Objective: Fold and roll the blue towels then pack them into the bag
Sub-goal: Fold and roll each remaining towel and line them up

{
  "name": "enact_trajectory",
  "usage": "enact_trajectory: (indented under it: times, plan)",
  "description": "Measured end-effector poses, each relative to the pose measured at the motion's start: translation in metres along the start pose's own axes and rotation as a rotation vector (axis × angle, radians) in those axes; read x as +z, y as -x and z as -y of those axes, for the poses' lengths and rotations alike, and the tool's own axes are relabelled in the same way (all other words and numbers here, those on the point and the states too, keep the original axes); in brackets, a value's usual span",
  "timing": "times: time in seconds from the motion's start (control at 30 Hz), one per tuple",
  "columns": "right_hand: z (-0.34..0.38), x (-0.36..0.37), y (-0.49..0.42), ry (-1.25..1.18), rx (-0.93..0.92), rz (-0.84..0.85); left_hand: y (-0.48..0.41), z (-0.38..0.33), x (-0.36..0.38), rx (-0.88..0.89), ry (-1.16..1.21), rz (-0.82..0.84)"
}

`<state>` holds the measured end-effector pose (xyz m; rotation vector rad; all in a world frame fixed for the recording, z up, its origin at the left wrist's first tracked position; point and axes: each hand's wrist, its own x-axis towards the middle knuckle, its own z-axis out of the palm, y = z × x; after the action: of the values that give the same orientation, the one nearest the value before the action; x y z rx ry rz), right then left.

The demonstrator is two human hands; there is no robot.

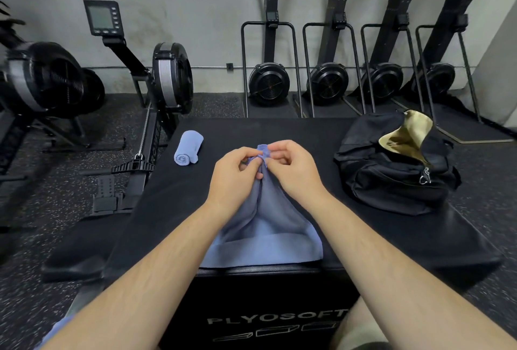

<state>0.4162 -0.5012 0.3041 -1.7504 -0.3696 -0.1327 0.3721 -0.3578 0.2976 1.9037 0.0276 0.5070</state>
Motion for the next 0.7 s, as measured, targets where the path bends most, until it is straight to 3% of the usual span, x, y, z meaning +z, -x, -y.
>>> enact_trajectory:
  times: [0.37, 0.47, 0.7]
  plan:
    - [0.000, 0.006, 0.004, -0.161, 0.073, 0.076, -0.001, 0.003, -0.003, 0.101, -0.144, 0.010]
    - [-0.001, 0.004, -0.003, 0.041, 0.025, 0.002, -0.005, 0.003, -0.008, 0.081, -0.121, 0.032]
    - [0.012, -0.049, -0.041, 0.533, -0.020, -0.208, -0.052, 0.009, -0.084, -0.058, -0.137, -0.193]
